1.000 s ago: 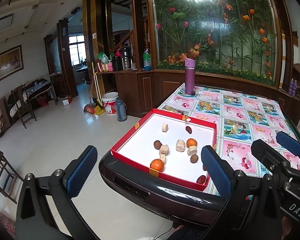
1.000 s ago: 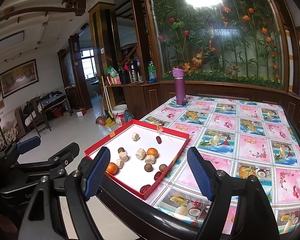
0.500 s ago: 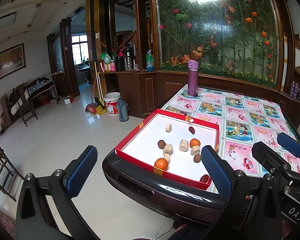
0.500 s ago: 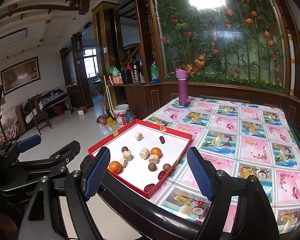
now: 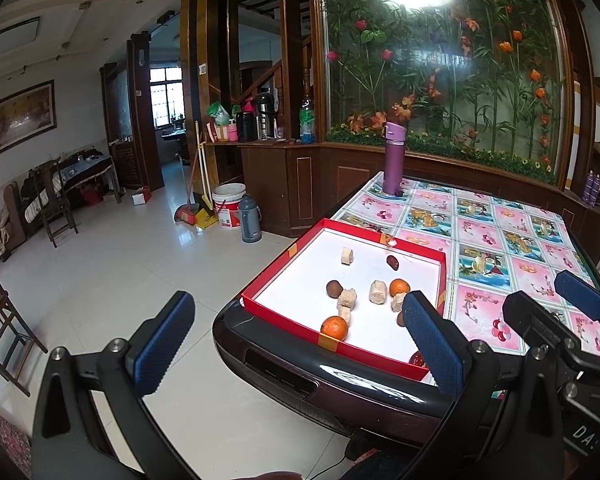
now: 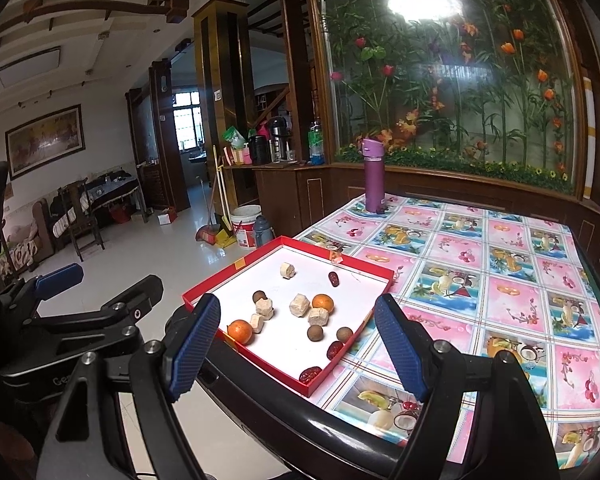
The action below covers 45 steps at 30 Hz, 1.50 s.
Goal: Organize fruits
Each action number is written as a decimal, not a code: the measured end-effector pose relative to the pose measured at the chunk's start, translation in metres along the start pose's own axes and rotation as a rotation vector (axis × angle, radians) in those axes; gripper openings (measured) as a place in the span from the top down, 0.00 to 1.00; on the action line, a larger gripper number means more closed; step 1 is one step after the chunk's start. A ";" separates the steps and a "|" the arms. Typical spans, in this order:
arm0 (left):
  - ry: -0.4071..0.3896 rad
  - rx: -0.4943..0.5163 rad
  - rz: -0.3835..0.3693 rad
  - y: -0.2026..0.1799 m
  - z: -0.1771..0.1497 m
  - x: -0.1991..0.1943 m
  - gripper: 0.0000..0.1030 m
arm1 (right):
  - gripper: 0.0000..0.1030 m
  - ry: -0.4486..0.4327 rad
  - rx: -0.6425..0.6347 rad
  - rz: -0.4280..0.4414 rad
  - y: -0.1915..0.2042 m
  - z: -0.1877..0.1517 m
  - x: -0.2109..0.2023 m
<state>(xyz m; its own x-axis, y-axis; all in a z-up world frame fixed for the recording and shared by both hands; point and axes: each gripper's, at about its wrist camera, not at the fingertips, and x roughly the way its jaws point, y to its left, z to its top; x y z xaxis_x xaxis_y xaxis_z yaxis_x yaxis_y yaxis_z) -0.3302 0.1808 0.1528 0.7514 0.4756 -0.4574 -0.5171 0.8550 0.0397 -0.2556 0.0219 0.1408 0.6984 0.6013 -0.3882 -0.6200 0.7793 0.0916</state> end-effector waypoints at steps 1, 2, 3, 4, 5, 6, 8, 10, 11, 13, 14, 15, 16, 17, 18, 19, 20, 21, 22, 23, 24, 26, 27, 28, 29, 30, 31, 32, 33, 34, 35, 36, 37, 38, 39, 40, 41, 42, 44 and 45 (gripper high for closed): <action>0.000 -0.001 0.002 0.001 0.000 0.000 0.00 | 0.23 -0.002 -0.001 -0.002 0.001 0.000 0.000; 0.000 -0.002 0.001 0.002 0.000 0.000 0.00 | 0.23 -0.003 0.000 -0.004 0.002 0.001 -0.001; 0.000 -0.004 0.001 0.003 0.000 0.000 0.00 | 0.23 -0.003 0.005 -0.003 0.002 0.001 -0.001; -0.002 -0.008 0.003 0.004 0.000 -0.001 0.00 | 0.23 0.000 0.008 -0.001 0.003 0.000 0.000; -0.004 -0.010 0.004 0.005 0.000 -0.001 0.00 | 0.23 0.004 0.011 -0.001 0.003 0.000 0.000; -0.003 -0.011 0.004 0.006 0.000 -0.001 0.00 | 0.23 0.009 0.013 -0.002 0.004 0.000 0.001; 0.001 -0.010 0.005 0.008 -0.001 -0.001 0.00 | 0.23 0.015 0.019 -0.003 0.004 -0.001 0.002; 0.003 -0.011 0.008 0.011 -0.003 0.000 0.00 | 0.23 0.017 0.024 -0.010 0.003 -0.001 0.002; 0.005 -0.013 0.008 0.012 -0.003 0.000 0.00 | 0.23 0.016 0.024 -0.013 0.003 -0.001 0.002; 0.010 -0.020 0.008 0.014 -0.003 0.002 0.00 | 0.23 0.016 0.025 -0.017 0.003 -0.001 0.003; 0.011 -0.022 0.010 0.015 -0.004 0.003 0.00 | 0.23 0.016 0.027 -0.016 0.003 -0.001 0.003; 0.010 -0.022 0.012 0.016 -0.004 0.004 0.00 | 0.23 0.017 0.029 -0.014 0.002 -0.001 0.003; 0.011 -0.021 0.015 0.016 -0.004 0.005 0.00 | 0.23 0.018 0.028 -0.014 0.002 -0.001 0.004; 0.013 -0.020 0.017 0.016 -0.005 0.007 0.00 | 0.23 0.018 0.025 -0.016 0.002 -0.001 0.004; 0.017 -0.020 0.018 0.017 -0.005 0.008 0.00 | 0.23 0.021 0.020 -0.020 0.002 -0.002 0.005; 0.023 -0.020 0.021 0.017 -0.006 0.011 0.00 | 0.23 0.024 0.016 -0.023 0.002 -0.002 0.007; 0.031 -0.017 0.028 0.017 -0.007 0.014 0.00 | 0.23 0.033 0.017 -0.020 0.001 -0.003 0.010; 0.038 -0.016 0.034 0.017 -0.008 0.017 0.00 | 0.23 0.039 0.019 -0.016 0.000 -0.004 0.012; 0.047 -0.017 0.038 0.017 -0.008 0.020 0.00 | 0.23 0.051 0.024 -0.011 -0.002 -0.005 0.015; 0.056 -0.019 0.040 0.017 -0.009 0.023 0.00 | 0.23 0.058 0.029 -0.009 -0.004 -0.006 0.018; 0.061 -0.019 0.042 0.016 -0.010 0.024 0.00 | 0.23 0.065 0.035 -0.005 -0.006 -0.006 0.021; 0.070 -0.012 0.052 0.013 -0.010 0.029 0.00 | 0.23 0.075 0.047 -0.001 -0.011 -0.007 0.024; 0.074 -0.006 0.055 0.010 -0.010 0.031 0.00 | 0.23 0.073 0.053 -0.001 -0.013 -0.007 0.025; 0.079 -0.002 0.058 0.008 -0.010 0.034 0.00 | 0.23 0.069 0.059 -0.001 -0.016 -0.007 0.025; 0.082 0.000 0.059 0.006 -0.009 0.036 0.00 | 0.23 0.068 0.062 -0.002 -0.018 -0.007 0.026; 0.086 0.001 0.060 0.004 -0.009 0.039 0.00 | 0.23 0.068 0.066 -0.004 -0.021 -0.007 0.027; 0.090 0.004 0.059 0.001 -0.008 0.041 0.00 | 0.23 0.067 0.070 -0.005 -0.023 -0.007 0.027; 0.092 0.007 0.059 0.000 -0.007 0.043 0.00 | 0.23 0.065 0.073 -0.006 -0.024 -0.007 0.028; 0.094 0.010 0.057 -0.003 -0.006 0.045 0.00 | 0.23 0.063 0.076 -0.008 -0.026 -0.008 0.029; 0.095 0.013 0.054 -0.006 -0.006 0.047 0.00 | 0.23 0.061 0.076 -0.011 -0.028 -0.008 0.030; 0.098 0.017 0.052 -0.008 -0.005 0.049 0.00 | 0.23 0.065 0.075 -0.012 -0.029 -0.008 0.031; 0.104 0.021 0.048 -0.011 -0.005 0.052 0.00 | 0.23 0.068 0.075 -0.012 -0.030 -0.008 0.033; 0.108 0.025 0.043 -0.013 -0.005 0.054 0.00 | 0.23 0.069 0.076 -0.011 -0.031 -0.008 0.035; 0.113 0.030 0.039 -0.016 -0.005 0.056 0.00 | 0.23 0.075 0.077 -0.013 -0.032 -0.008 0.038; 0.119 0.035 0.037 -0.018 -0.006 0.058 0.00 | 0.23 0.082 0.080 -0.015 -0.033 -0.008 0.040; 0.127 0.038 0.029 -0.020 -0.006 0.061 0.00 | 0.23 0.085 0.085 -0.015 -0.035 -0.007 0.042; 0.132 0.039 0.022 -0.021 -0.006 0.062 0.00 | 0.23 0.085 0.090 -0.016 -0.036 -0.007 0.044; 0.135 0.039 0.016 -0.022 -0.005 0.063 0.00 | 0.23 0.086 0.092 -0.018 -0.037 -0.007 0.044; 0.135 0.043 0.010 -0.024 -0.004 0.066 0.00 | 0.23 0.093 0.098 -0.024 -0.040 -0.006 0.048; 0.134 0.046 0.000 -0.025 -0.002 0.067 0.00 | 0.23 0.093 0.100 -0.026 -0.042 -0.006 0.050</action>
<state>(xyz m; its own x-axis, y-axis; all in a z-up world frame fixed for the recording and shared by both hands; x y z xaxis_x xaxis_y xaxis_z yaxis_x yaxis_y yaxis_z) -0.2679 0.1906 0.1192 0.6883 0.4461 -0.5720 -0.4951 0.8652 0.0791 -0.1974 0.0181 0.1122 0.6749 0.5650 -0.4745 -0.5599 0.8111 0.1694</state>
